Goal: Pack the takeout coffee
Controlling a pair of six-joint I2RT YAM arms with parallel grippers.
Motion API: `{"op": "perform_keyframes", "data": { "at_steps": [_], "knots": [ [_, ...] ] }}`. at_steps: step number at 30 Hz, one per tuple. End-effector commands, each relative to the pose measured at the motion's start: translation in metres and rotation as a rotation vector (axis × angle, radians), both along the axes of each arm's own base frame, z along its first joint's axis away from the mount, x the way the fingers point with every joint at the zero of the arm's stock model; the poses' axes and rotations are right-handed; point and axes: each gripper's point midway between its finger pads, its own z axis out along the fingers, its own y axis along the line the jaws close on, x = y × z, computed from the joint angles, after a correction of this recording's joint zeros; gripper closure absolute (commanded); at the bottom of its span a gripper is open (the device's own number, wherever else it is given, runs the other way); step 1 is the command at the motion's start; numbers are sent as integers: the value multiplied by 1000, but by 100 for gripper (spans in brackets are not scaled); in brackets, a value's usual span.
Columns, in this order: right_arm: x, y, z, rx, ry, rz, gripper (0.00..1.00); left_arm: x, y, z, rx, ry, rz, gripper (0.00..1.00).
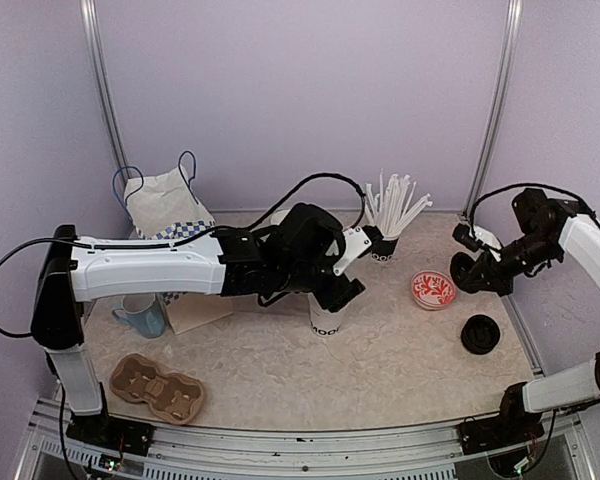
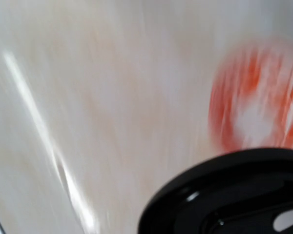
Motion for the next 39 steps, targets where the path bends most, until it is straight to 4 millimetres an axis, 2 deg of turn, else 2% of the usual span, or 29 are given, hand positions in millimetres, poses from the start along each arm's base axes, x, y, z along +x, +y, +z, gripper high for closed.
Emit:
{"op": "perform_keyframes", "data": {
  "at_steps": [1, 2, 5, 7, 11, 16, 21, 29, 39],
  "knots": [
    [9, 65, 88, 415, -104, 186, 100, 11, -8, 99, -423, -96, -38, 22],
    [10, 80, 105, 474, -121, 241, 100, 9, -8, 109, -494, -87, -57, 16],
    [10, 111, 134, 593, -119, 355, 100, -2, -9, 145, -674, -130, -139, 15],
    [9, 127, 146, 651, -109, 417, 100, -16, -10, 163, -775, -170, -221, 16],
    [0, 152, 161, 725, -85, 519, 99, -36, -11, 180, -904, -190, -352, 17],
    [-13, 169, 172, 771, -59, 591, 99, -49, -10, 175, -976, -174, -427, 18],
    [-26, 176, 176, 792, -35, 628, 98, -50, -14, 164, -977, -169, -449, 19],
    [-34, 179, 185, 817, -28, 646, 98, -34, -16, 155, -980, -184, -410, 16],
    [-38, 181, 186, 832, -5, 657, 97, -17, -24, 140, -972, -142, -383, 16]
  ]
}}
